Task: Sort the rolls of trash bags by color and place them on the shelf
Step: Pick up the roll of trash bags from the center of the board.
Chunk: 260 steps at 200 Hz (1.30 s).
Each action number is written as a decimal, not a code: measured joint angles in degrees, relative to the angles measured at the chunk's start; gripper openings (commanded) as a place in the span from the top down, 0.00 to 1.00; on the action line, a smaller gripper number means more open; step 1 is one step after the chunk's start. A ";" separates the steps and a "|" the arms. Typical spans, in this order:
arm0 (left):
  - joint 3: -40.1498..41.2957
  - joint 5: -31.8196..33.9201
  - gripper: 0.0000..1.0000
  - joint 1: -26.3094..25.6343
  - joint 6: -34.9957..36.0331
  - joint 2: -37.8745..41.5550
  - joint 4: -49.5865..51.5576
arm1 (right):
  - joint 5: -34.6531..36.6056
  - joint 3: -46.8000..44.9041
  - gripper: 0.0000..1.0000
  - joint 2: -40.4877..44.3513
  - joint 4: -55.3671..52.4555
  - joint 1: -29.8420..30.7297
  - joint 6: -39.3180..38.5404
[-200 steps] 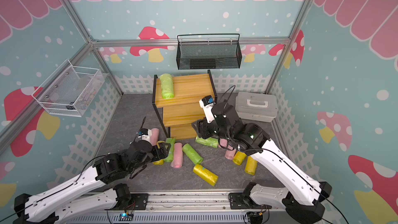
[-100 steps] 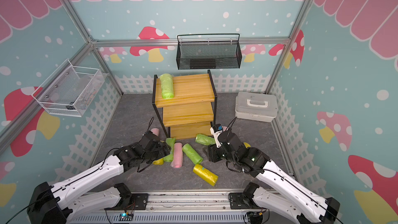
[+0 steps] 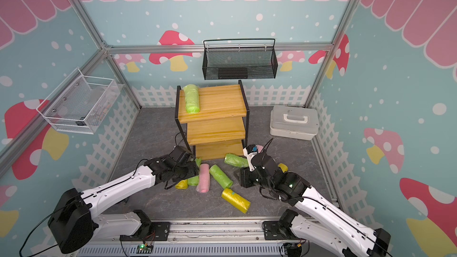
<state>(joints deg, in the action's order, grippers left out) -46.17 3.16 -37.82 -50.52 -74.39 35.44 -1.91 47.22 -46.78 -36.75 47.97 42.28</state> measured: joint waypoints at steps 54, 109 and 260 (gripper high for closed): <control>-1.27 -0.66 0.37 2.21 0.31 -9.51 -2.60 | -0.50 -0.02 0.54 -0.02 -0.55 0.13 0.55; -1.01 -0.74 0.45 4.55 1.20 -10.47 -6.23 | -0.52 -0.87 0.55 0.79 -1.46 0.13 0.74; 5.81 -5.77 0.95 8.92 -0.83 -9.86 -21.73 | -1.25 -1.07 0.37 -4.46 -3.48 3.91 1.97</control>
<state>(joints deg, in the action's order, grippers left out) -40.36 -2.61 -28.91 -51.35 -84.25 13.72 -3.16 46.15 -51.24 -40.23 51.88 44.25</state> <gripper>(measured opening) 0.341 0.613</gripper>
